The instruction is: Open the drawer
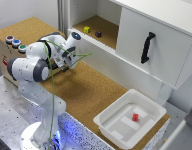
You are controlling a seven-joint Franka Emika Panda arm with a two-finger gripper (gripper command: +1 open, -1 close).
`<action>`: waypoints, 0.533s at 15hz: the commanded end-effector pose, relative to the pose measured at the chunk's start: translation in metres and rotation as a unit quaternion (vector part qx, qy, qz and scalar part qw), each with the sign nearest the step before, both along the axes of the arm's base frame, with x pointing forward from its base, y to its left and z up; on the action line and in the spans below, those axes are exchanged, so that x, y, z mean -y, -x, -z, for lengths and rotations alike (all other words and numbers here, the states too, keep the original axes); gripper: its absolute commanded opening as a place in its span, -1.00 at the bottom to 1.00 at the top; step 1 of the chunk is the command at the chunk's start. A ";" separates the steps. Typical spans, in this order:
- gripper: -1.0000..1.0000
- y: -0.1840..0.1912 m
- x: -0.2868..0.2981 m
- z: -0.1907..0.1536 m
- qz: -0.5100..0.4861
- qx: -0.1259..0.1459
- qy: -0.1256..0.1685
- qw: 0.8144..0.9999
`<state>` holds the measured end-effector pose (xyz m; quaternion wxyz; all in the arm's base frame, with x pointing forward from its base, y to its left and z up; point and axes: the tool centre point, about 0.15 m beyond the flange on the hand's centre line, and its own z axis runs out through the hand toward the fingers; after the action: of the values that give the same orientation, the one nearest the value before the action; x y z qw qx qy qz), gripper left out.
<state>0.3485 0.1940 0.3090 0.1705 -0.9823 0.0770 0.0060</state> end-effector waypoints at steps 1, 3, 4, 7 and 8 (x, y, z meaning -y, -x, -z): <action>-1.00 -0.047 0.070 0.009 0.016 0.042 0.022 0.999; -1.00 -0.046 0.080 0.011 0.021 0.040 0.028 0.999; -1.00 -0.045 0.086 0.012 0.023 0.039 0.031 0.998; -1.00 -0.044 0.103 0.016 0.029 0.038 0.046 0.998; -1.00 -0.044 0.107 0.016 0.028 0.041 0.053 0.997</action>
<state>0.3552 0.1384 0.3088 0.1360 -0.9868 0.0835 -0.0274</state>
